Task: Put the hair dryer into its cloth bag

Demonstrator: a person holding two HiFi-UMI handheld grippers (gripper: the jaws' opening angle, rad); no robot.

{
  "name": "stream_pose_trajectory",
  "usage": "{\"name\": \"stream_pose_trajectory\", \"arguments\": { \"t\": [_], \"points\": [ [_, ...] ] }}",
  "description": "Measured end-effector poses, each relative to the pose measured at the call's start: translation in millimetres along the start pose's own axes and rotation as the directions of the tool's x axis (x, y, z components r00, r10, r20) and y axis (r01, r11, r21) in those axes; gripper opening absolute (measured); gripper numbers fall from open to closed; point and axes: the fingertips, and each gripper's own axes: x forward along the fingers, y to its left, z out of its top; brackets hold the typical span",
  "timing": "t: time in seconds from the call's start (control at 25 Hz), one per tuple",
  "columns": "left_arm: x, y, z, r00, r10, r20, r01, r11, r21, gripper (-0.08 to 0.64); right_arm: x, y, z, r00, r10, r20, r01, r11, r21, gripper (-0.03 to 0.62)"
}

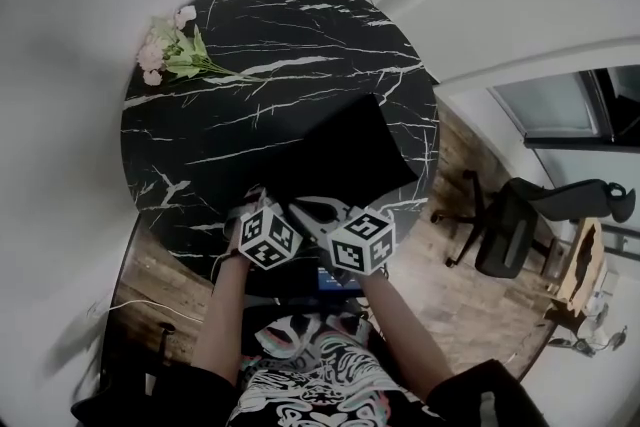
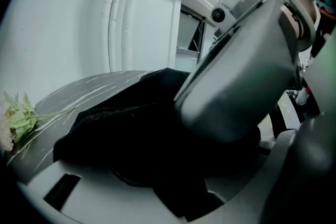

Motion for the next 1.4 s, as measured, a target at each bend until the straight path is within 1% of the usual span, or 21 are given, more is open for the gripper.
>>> {"name": "stream_pose_trajectory", "arguments": {
  "t": [0.12,0.2,0.24,0.28,0.32,0.44,0.52,0.68,0.72,0.8,0.88,0.96,1.04,1.08,1.12,1.2,1.24,1.28,1.32,1.36,1.4],
  "points": [
    [-15.0,-4.0,-21.3,0.997,0.021,-0.076,-0.015,0.996,0.085,0.245,-2.4,-2.5,1.0,1.000,-0.003,0.007,0.003,1.000,0.002,0.026],
    [-25.6,-1.1,-36.6,0.994,0.045,-0.102,-0.036,0.996,0.084,0.249,-4.7,-5.2,1.2,1.000,-0.003,0.010,0.003,1.000,0.004,0.026],
    [-28.0,-0.2,-39.7,0.994,0.046,-0.099,-0.040,0.997,0.066,0.232,-5.6,-6.6,0.9,1.000,-0.002,0.011,0.002,1.000,0.006,0.026],
    [-28.4,0.4,-40.2,0.994,0.048,-0.096,-0.043,0.998,0.055,0.162,-5.8,-7.3,0.1,1.000,-0.001,0.009,0.001,1.000,0.009,0.026],
    [-27.4,1.1,-38.7,0.994,0.051,-0.095,-0.046,0.998,0.052,0.135,-5.5,-6.8,-1.0,1.000,0.002,0.007,-0.002,1.000,0.009,0.026],
    [-19.4,2.6,-24.9,0.997,0.036,-0.065,-0.035,0.999,0.019,0.129,-2.8,-2.2,-4.8,1.000,0.015,-0.003,-0.015,1.000,0.000,0.026],
    [-12.8,1.2,-19.1,0.998,0.027,-0.059,-0.025,0.999,0.025,0.130,-0.9,-0.4,-8.3,1.000,0.012,-0.014,-0.012,1.000,-0.011,0.026],
    [-13.5,-4.3,-29.1,0.995,0.057,-0.079,-0.053,0.997,0.047,0.150,-1.3,-5.2,-12.5,0.999,-0.049,-0.015,0.048,0.999,-0.013,0.026],
    [-18.3,-7.1,-34.0,0.995,0.051,-0.083,-0.048,0.998,0.037,0.171,-2.4,-6.0,-12.3,0.998,-0.062,-0.011,0.062,0.998,-0.016,0.026],
    [-33.8,-10.9,-44.0,0.997,0.045,-0.070,-0.046,0.999,-0.012,0.273,-6.0,-3.2,-12.5,0.997,-0.074,-0.003,0.074,0.997,-0.039,0.029],
    [-55.1,-8.6,-55.4,0.996,0.067,-0.051,-0.071,0.994,-0.083,0.288,-9.2,3.6,-13.7,0.998,-0.071,0.000,0.070,0.995,-0.068,0.050],
    [-78.2,-1.6,-63.6,0.994,0.107,-0.035,-0.111,0.983,-0.146,0.288,-11.4,11.5,-15.1,0.998,-0.065,0.006,0.065,0.994,-0.087,0.103],
    [-105.6,6.8,-52.6,0.986,0.154,0.058,-0.136,0.962,-0.236,0.269,-16.4,18.8,-13.9,0.996,-0.078,0.040,0.082,0.992,-0.091,0.120],
    [-122.1,12.0,-39.5,0.970,0.195,0.143,-0.146,0.943,-0.298,0.238,-21.1,22.1,-11.2,0.993,-0.097,0.074,0.103,0.991,-0.088,0.120],
    [-139.3,17.6,-24.6,0.940,0.249,0.232,-0.156,0.921,-0.357,0.182,-27.4,25.3,-7.2,0.986,-0.119,0.117,0.130,0.988,-0.084,0.120],
    [-170.4,26.4,2.3,0.858,0.361,0.364,-0.194,0.886,-0.422,0.071,-44.1,32.8,1.9,0.965,-0.159,0.206,0.180,0.980,-0.086,0.120],
    [-181.6,27.5,12.8,0.827,0.400,0.395,-0.221,0.877,-0.427,0.034,-54.1,37.9,5.7,0.955,-0.170,0.244,0.198,0.976,-0.093,0.118],
    [-189.5,25.9,21.9,0.808,0.422,0.410,-0.243,0.874,-0.421,0.025,-65.2,43.3,8.8,0.944,-0.176,0.280,0.211,0.972,-0.101,0.116],
    [-195.1,22.0,31.0,0.799,0.433,0.418,-0.258,0.874,-0.412,0.019,-77.1,48.5,11.5,0.932,-0.180,0.316,0.223,0.969,-0.106,0.093],
    [-199.4,16.9,40.6,0.793,0.437,0.424,-0.267,0.876,-0.403,0.015,-89.0,52.8,14.0,0.918,-0.183,0.352,0.235,0.966,-0.109,0.056],
    [-203.0,11.2,50.3,0.789,0.439,0.429,-0.275,0.878,-0.393,0.015,-100.0,56.4,16.3,0.903,-0.189,0.385,0.249,0.962,-0.112,0.046]
  ]
}}
